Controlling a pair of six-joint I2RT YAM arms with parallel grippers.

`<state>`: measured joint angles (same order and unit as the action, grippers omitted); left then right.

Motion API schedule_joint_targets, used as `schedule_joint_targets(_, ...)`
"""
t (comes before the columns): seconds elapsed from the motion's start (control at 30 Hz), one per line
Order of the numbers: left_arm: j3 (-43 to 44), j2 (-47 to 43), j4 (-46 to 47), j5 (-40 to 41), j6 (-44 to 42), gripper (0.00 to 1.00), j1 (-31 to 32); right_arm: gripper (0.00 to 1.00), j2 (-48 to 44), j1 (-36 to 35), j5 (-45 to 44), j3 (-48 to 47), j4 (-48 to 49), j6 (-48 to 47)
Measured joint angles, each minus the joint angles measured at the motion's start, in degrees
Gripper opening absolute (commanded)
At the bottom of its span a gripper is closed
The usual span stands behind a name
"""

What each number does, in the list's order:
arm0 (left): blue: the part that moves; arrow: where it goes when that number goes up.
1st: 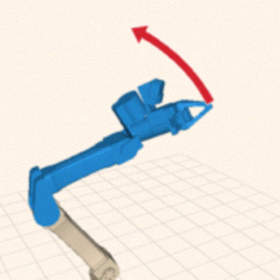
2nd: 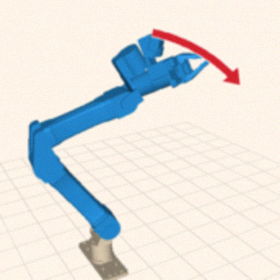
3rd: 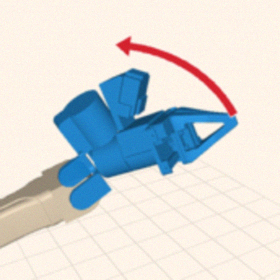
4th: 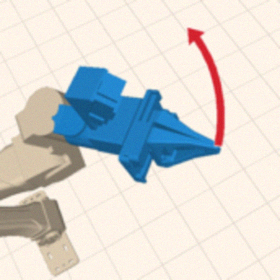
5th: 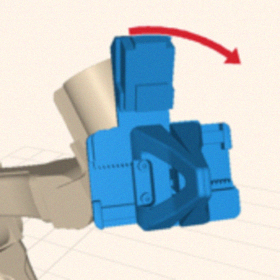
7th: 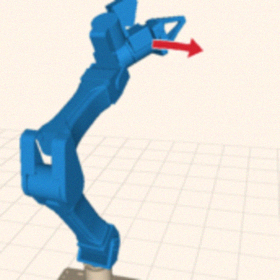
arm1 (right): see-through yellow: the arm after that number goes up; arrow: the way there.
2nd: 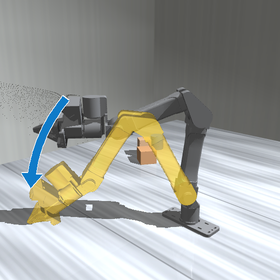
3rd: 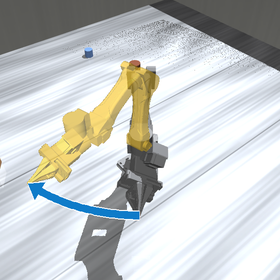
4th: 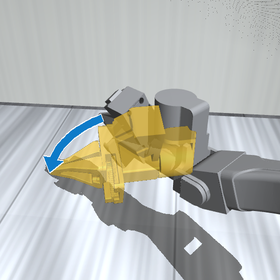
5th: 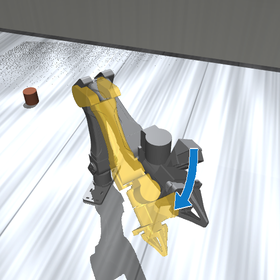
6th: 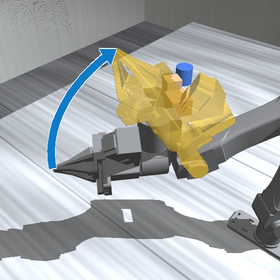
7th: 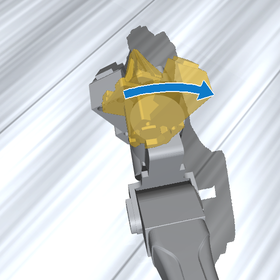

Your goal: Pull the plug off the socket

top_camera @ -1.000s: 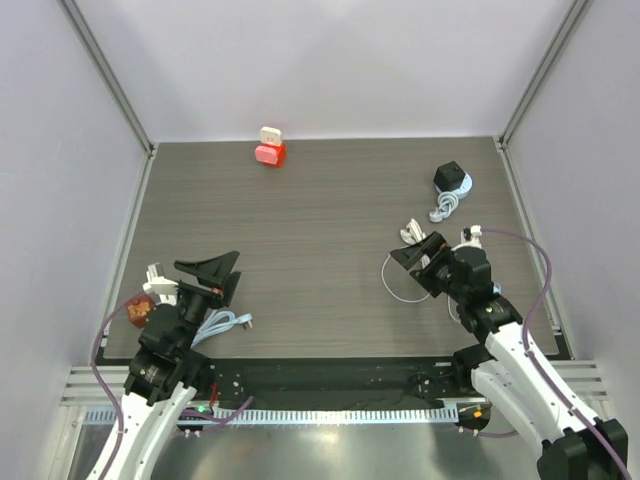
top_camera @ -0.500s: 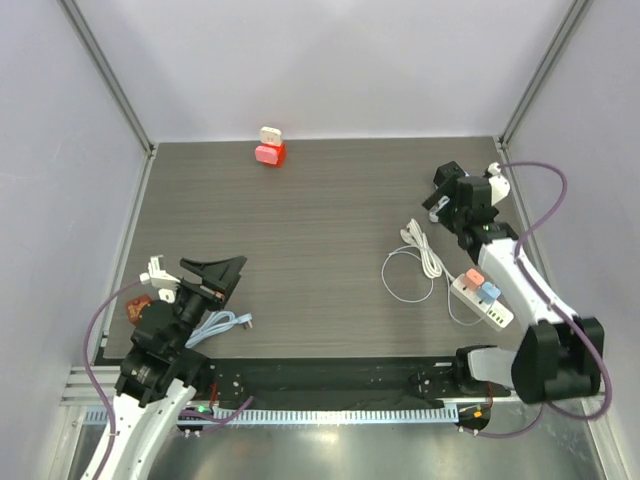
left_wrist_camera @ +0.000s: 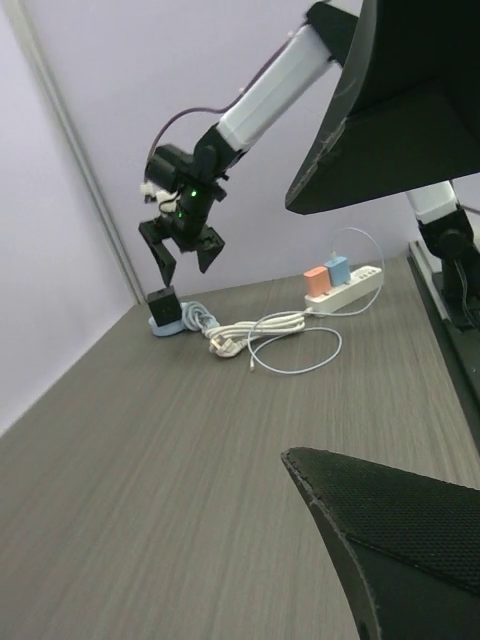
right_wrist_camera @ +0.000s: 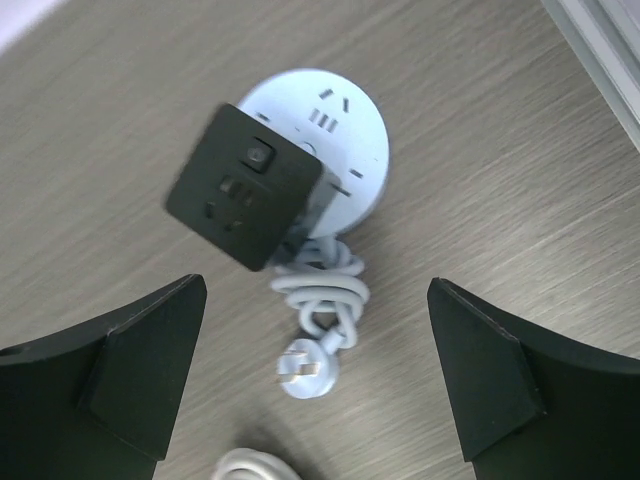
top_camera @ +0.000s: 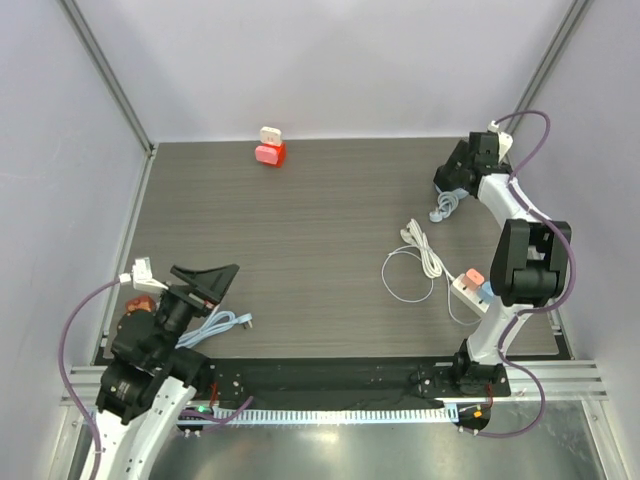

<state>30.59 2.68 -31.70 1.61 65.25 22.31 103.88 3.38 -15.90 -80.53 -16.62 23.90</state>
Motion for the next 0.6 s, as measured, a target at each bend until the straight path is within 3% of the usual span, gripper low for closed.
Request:
schedule_joint_targets(0.3,10.1,1.3,1.9,-5.3,-15.0,1.0,0.6,0.94,3.0,1.0,6.9,1.4,-0.4,-7.4)
schedule_joint_targets(0.6,14.0,4.0,-0.8,-6.0,-18.4,1.0,0.9,0.87,6.0,0.9,11.1,5.7,4.5,-9.4)
